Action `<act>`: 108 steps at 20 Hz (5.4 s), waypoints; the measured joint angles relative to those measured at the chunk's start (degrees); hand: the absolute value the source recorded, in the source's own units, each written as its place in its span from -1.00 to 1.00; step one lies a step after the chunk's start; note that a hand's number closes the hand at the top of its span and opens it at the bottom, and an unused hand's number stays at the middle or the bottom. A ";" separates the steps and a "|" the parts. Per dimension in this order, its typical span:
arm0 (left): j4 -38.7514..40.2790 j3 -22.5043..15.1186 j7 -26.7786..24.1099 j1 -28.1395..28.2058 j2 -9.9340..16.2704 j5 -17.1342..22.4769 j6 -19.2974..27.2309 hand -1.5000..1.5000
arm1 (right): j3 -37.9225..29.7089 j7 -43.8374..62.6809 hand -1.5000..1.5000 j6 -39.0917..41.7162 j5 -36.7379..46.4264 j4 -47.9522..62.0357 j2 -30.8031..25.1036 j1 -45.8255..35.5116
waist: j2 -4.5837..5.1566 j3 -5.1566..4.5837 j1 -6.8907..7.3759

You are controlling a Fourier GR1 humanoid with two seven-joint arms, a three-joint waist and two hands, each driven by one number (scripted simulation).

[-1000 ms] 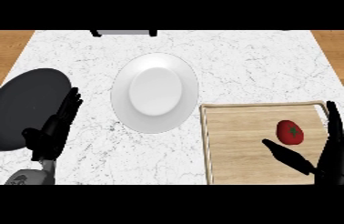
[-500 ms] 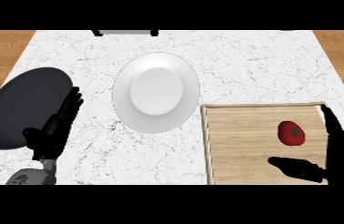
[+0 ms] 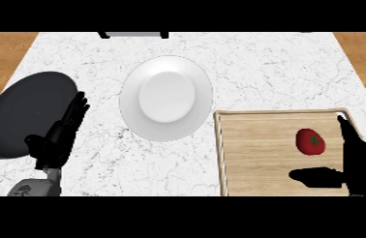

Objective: Pick the tomato from the tray and place it in the plate

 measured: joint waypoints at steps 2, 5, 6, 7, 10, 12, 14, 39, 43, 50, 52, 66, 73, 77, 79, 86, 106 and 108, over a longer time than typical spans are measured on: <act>0.63 0.35 -0.45 0.24 -0.23 -0.75 -0.14 0.00 | -0.04 0.14 -1.00 1.09 0.08 1.15 0.41 0.19 | -0.01 0.00 -0.02; 0.41 1.12 -1.62 1.75 -0.72 -1.11 -1.37 0.00 | -2.16 -1.08 -1.00 2.95 -1.26 4.07 0.42 -1.66 | 0.01 0.02 0.05; 1.61 1.27 -1.96 1.06 -1.31 -1.72 -1.21 0.00 | -2.18 -1.35 -1.00 3.13 -0.91 5.19 0.83 -2.15 | 0.01 0.01 0.03; 1.72 1.82 -1.79 0.77 -1.40 -1.95 -1.65 0.00 | -2.37 -1.44 -1.00 3.37 -0.44 5.93 1.36 -2.76 | 0.02 0.01 0.02; 0.21 2.76 -0.63 1.35 -1.47 -2.46 -2.47 0.00 | -2.40 -3.53 -1.00 2.43 1.15 9.93 3.11 -3.63 | 0.01 0.02 0.07; -0.39 3.05 -0.44 1.52 -1.78 -2.80 -2.96 0.00 | -3.08 -4.38 -1.00 2.50 1.92 12.52 3.22 -4.27 | 0.01 0.03 0.08; 1.28 3.71 -1.35 0.90 -2.09 -3.21 -3.55 0.00 | -4.33 -4.81 -1.00 3.11 2.32 15.26 2.84 -6.00 | 0.03 0.04 0.06; -1.04 7.19 0.92 1.35 -4.04 -6.03 -5.89 0.00 | 1.78 -19.00 1.00 -4.44 13.75 15.68 7.73 0.72 | -0.97 -1.28 -0.81; -1.97 6.79 1.40 2.02 -4.52 -6.30 -5.75 0.00 | 9.88 -17.94 1.00 -11.16 23.83 9.88 10.76 8.52 | -0.75 -0.84 -0.85; -0.96 6.98 0.47 1.85 -5.35 -7.14 -5.36 0.00 | 23.20 -13.70 1.00 -11.91 36.26 -4.99 13.06 17.61 | -0.27 -0.17 -0.64; -0.82 7.21 1.04 1.26 -5.12 -6.96 -5.78 0.00 | 26.68 -11.86 1.00 -10.59 40.33 -9.00 13.72 18.30 | -0.23 -0.12 -0.57; -2.06 7.61 2.08 0.70 -5.42 -7.51 -6.83 0.00 | 37.27 -0.19 1.00 0.05 54.42 -14.83 19.02 -2.75 | 0.01 -0.03 0.32; -1.07 7.32 0.93 0.68 -6.76 -8.50 -6.48 0.00 | 33.51 5.06 1.00 3.12 44.15 -4.15 19.24 -22.79 | 0.13 -0.03 0.82; -1.39 7.21 1.08 0.60 -6.81 -8.82 -6.69 0.00 | 31.70 6.09 1.00 0.81 36.76 4.99 19.27 -30.98 | 0.18 -0.02 1.10; -0.39 7.03 0.06 0.60 -7.39 -9.18 -6.51 0.00 | 30.14 5.69 1.00 -1.55 33.59 10.26 19.29 -34.79 | 0.23 -0.02 1.18; 0.07 7.47 0.66 -1.04 -6.99 -9.35 -6.96 0.00 | 28.69 4.54 1.00 -12.17 24.26 30.36 19.27 -47.40 | 0.37 0.00 1.86; 0.70 6.96 0.07 -1.91 -7.50 -9.50 -8.30 0.00 | 24.93 2.29 -1.00 -46.10 8.27 58.64 19.16 -58.05 | 0.84 0.04 3.84; 1.04 7.04 0.34 -2.40 -7.74 -9.64 -7.85 0.00 | 24.62 2.15 -1.00 -50.63 7.67 58.08 19.19 -57.78 | 0.78 0.05 3.56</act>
